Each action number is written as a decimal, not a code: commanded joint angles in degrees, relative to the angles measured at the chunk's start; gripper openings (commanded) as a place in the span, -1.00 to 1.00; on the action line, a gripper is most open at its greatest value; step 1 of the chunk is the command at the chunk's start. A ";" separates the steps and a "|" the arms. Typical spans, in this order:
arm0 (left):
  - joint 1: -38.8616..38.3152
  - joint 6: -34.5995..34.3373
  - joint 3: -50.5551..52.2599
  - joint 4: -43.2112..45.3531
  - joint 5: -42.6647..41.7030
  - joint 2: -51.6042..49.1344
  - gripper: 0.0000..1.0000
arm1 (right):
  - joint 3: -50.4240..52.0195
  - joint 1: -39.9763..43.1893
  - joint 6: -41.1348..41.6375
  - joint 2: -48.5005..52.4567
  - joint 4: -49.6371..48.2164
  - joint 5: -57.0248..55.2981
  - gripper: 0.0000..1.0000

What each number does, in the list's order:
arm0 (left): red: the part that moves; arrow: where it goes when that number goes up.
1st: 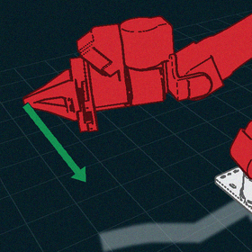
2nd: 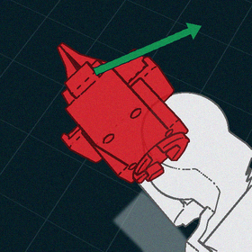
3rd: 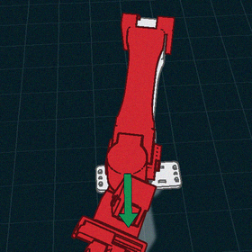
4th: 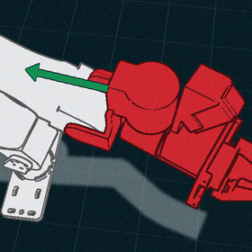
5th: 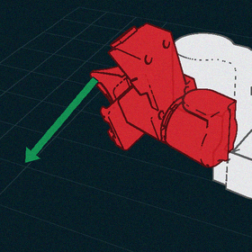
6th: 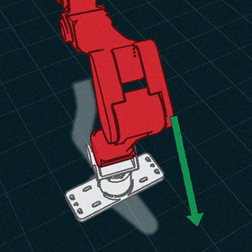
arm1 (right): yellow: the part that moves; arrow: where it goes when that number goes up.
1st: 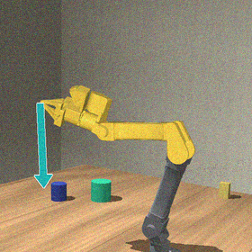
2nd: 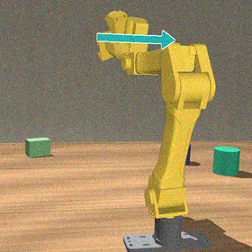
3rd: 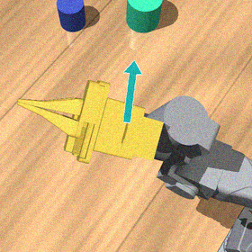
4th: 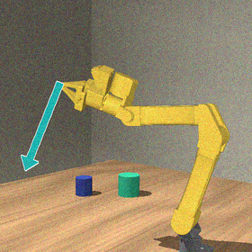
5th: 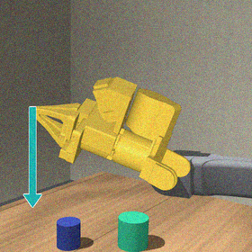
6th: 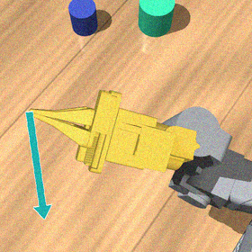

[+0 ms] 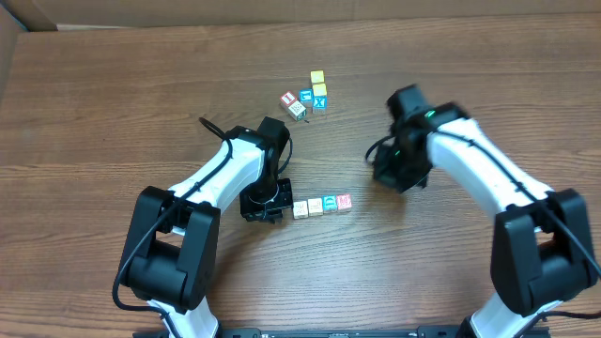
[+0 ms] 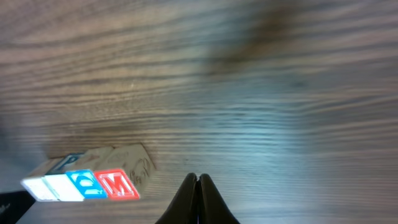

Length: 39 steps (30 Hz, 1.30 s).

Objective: Flip 4 blocks

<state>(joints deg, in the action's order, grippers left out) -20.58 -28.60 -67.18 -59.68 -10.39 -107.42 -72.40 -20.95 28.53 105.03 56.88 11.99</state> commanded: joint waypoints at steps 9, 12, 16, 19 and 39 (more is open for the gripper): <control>-0.13 -1.05 0.96 4.11 -2.78 0.70 -0.92 | 9.68 -4.24 13.77 -0.28 -11.65 -2.29 -0.93; -0.13 -1.05 1.77 5.62 -4.50 0.70 -0.92 | 10.67 -4.24 15.28 -0.28 -12.33 -1.95 -0.92; -0.42 -1.31 2.73 6.40 -4.59 0.70 -0.92 | 11.45 -4.24 15.23 -0.28 -14.71 0.50 -0.92; -0.70 -1.29 2.93 6.34 -4.72 0.70 -0.91 | 11.98 -4.24 15.28 -0.28 -17.14 1.88 -0.92; -1.25 -2.29 2.95 8.15 -4.55 0.70 -0.91 | 12.39 -8.92 18.23 -0.24 -21.44 2.91 -0.91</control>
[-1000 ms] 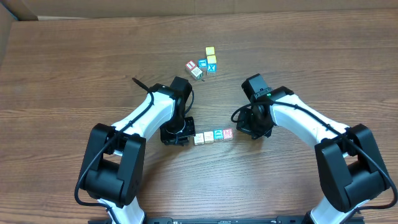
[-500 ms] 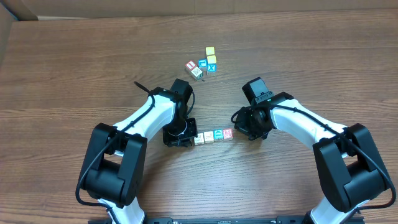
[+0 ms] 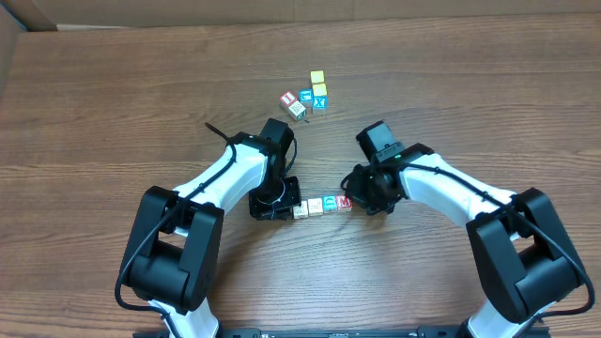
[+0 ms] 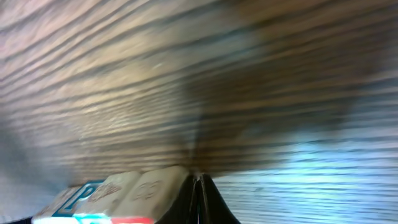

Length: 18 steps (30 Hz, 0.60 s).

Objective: Flip 4 blocks

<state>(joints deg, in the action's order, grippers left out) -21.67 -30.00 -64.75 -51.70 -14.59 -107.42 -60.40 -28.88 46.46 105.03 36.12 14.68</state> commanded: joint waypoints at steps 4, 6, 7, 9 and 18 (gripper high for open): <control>-0.15 -0.87 0.52 1.09 -0.26 0.70 -0.91 | 0.39 -1.88 0.72 -0.24 -1.14 0.22 -0.89; -0.15 -0.85 0.52 1.95 -0.22 0.70 -0.92 | 0.39 -2.32 1.70 -0.24 -1.16 0.20 -0.87; -0.15 -0.81 0.52 2.34 -0.11 0.70 -0.91 | 0.39 -2.54 1.86 -0.24 -1.22 0.22 -0.87; -0.15 -0.55 0.52 3.06 0.31 0.70 -0.91 | 0.39 -2.95 1.86 -0.24 -1.40 0.22 -0.85; -0.11 -0.42 0.52 4.70 2.82 0.70 -0.92 | 0.39 -4.46 4.72 -0.24 -1.38 0.15 -0.81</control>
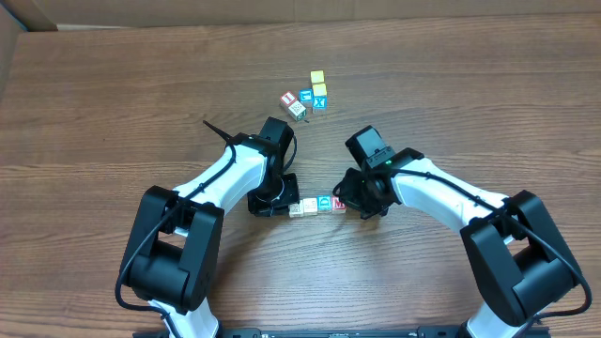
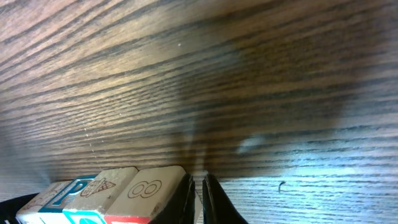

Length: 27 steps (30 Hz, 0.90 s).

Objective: Flip 4 blocks

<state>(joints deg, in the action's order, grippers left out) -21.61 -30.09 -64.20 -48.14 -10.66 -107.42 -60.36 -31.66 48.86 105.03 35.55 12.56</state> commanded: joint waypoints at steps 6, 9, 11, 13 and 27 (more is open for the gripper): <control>-0.17 -0.31 -0.02 3.34 -0.72 0.70 -0.89 | 0.35 -1.77 5.53 -0.24 -0.59 2.36 -0.79; -0.17 -0.33 -0.02 5.07 -0.76 0.70 -0.87 | 0.35 -1.77 7.19 -0.24 -0.52 2.40 -0.78; -0.17 -0.33 -0.02 5.79 -0.74 0.70 -0.86 | 0.35 -1.77 7.17 -0.24 -0.50 2.56 -0.77; -0.17 -0.31 -0.02 5.99 -0.72 0.70 -0.85 | 0.35 -1.77 7.13 -0.24 -0.33 2.56 -0.76; -0.04 3.21 -1.51 2.99 0.79 0.70 -0.92 | 0.35 -1.70 6.62 -0.24 -0.31 0.39 -0.57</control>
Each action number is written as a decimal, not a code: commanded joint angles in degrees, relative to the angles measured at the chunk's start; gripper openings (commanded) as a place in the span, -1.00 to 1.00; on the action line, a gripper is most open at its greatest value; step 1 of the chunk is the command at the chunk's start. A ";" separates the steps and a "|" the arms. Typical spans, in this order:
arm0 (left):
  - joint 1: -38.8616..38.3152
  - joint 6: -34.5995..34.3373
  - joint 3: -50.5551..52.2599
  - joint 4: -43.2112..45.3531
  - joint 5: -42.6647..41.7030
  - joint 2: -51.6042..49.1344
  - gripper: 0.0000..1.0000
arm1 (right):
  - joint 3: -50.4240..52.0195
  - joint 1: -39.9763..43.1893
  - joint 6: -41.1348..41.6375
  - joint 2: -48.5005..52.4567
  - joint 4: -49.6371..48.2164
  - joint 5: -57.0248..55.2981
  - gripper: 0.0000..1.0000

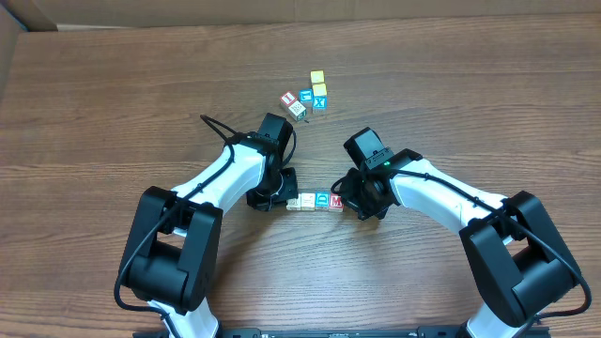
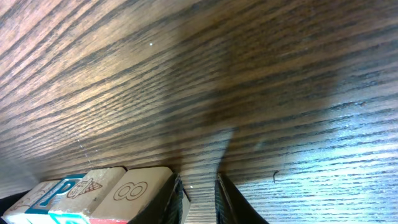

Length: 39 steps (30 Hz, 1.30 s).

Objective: Flip 4 blocks

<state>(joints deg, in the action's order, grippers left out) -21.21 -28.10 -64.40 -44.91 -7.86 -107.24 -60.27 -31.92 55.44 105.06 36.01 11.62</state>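
Note:
A row of small picture blocks (image 1: pixel 315 201) lies at the table's middle; its right end block is red on top (image 1: pixel 335 199). In the right wrist view that end block shows a cream side with an 8 (image 2: pixel 134 190), with a cone block (image 2: pixel 93 184) beside it. My right gripper (image 1: pixel 350 202) (image 2: pixel 198 176) is down at the table at the row's right end, open a little with nothing between the fingers; its left finger (image 2: pixel 177 198) touches the 8 block. My left gripper (image 1: pixel 275 197) sits against the row's left end; its jaws are hidden.
A loose cluster of several more blocks (image 1: pixel 306 97), yellow, blue and red, lies farther back. The brown wooden table (image 1: pixel 113 113) spreads around both arms.
My right gripper's fingers have spread wider beside the 8 block. The row and my left gripper have shifted slightly toward the back and left.
My right gripper was shut and raised, off to the right of the row. Then it was shut at the table by the row's right end. Then its fingers stood slightly apart against the end block, and now they are wider. My left gripper stayed at the row's left end.

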 commanded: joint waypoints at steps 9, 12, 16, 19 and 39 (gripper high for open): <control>0.39 2.40 -7.17 -6.45 -0.04 0.52 -0.85 | -0.35 0.39 -2.99 -0.28 -0.09 0.46 -0.53; 1.22 2.40 -8.92 -8.52 -0.07 0.52 -0.80 | -0.68 1.81 -3.17 -0.28 0.68 0.48 -0.53; 1.79 2.40 -9.20 -9.18 -0.04 0.52 -0.78 | -0.68 2.43 -3.37 -0.28 1.11 0.48 -0.53; 1.79 2.40 -9.20 -9.75 0.20 0.52 -0.81 | -0.68 2.43 -3.41 -0.28 1.38 0.46 -0.53; -1.70 1.20 -2.51 -4.68 1.42 0.42 -0.91 | -0.87 2.32 -4.90 -0.28 3.28 2.45 -0.83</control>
<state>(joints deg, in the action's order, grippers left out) -22.50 -26.63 -68.01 -50.22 -6.79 -107.24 -60.34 -29.67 50.92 105.03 39.81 14.24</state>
